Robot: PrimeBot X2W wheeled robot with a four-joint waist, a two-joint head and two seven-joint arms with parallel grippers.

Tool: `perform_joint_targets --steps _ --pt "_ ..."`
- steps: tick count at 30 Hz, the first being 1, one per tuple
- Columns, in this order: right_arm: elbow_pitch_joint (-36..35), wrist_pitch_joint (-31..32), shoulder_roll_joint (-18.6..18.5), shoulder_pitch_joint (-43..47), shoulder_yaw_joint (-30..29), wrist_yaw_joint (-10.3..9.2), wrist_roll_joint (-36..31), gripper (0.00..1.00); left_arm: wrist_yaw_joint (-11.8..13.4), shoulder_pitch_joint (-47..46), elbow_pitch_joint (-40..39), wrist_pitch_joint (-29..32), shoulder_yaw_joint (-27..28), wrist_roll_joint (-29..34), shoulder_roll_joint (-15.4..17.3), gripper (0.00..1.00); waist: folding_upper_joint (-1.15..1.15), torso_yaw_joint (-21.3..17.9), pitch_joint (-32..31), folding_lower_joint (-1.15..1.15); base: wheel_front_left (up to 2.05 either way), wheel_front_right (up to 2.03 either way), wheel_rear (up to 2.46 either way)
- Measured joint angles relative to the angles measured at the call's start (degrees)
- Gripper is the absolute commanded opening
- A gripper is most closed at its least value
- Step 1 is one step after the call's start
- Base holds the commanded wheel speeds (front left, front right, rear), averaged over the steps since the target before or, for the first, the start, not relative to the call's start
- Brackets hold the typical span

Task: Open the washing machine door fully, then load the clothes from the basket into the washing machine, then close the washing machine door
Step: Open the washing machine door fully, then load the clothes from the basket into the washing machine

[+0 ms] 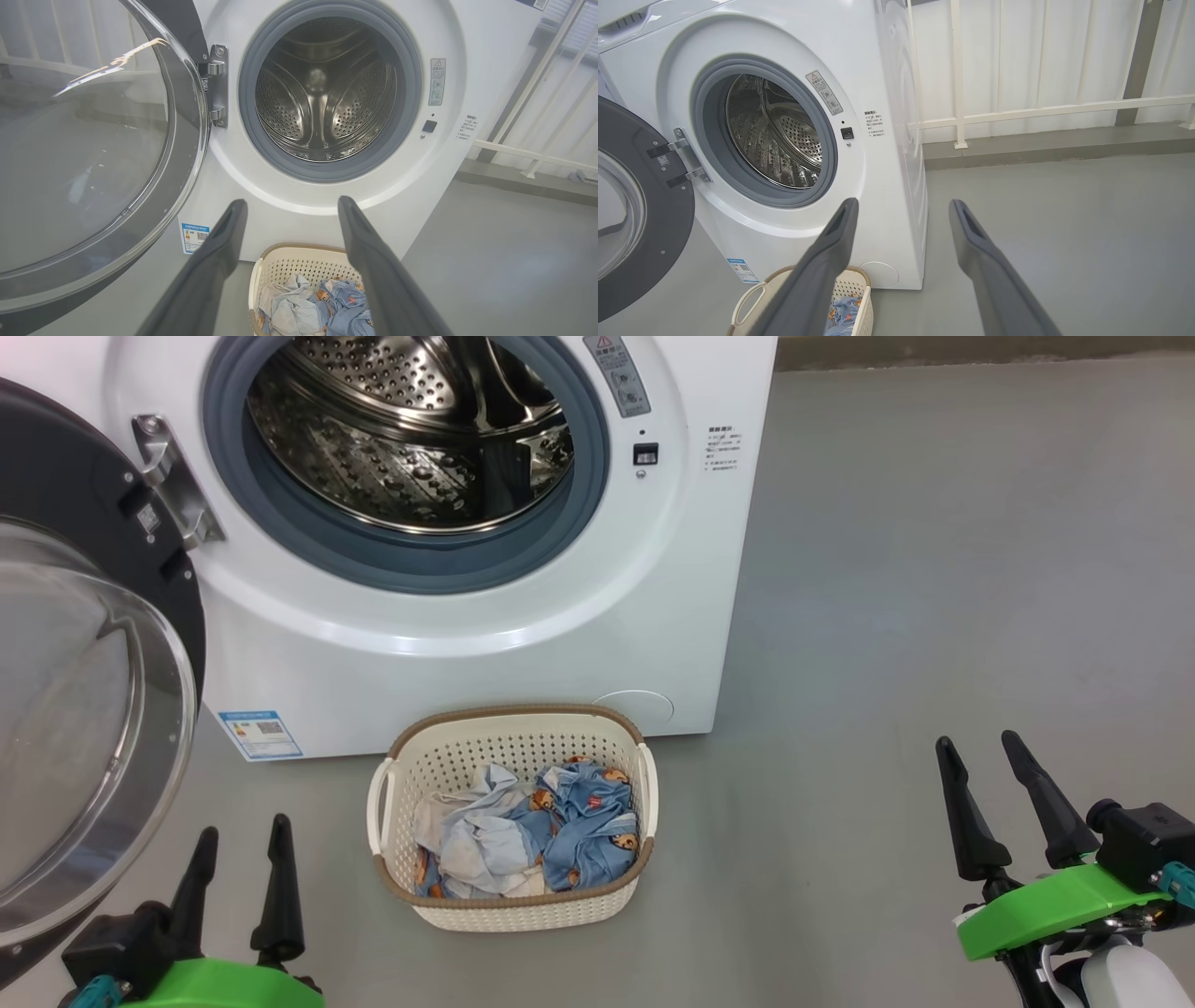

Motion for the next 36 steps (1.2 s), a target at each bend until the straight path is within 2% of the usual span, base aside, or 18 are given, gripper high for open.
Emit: perform_joint_targets --steps 22,36 --pt "0.18 0.00 -0.02 0.00 0.48 0.00 0.00 1.00 -1.99 -0.01 0.25 0.00 1.02 3.68 -0.77 1.00 0.00 0.24 -0.11 0.00 0.04 -0.03 -0.01" --pt "0.22 0.00 -0.01 0.01 0.35 0.00 0.00 1.00 -2.45 -0.01 0.24 0.00 1.86 4.17 -1.46 1.00 0.00 0.42 0.25 0.00 1.12 -1.12 0.00"
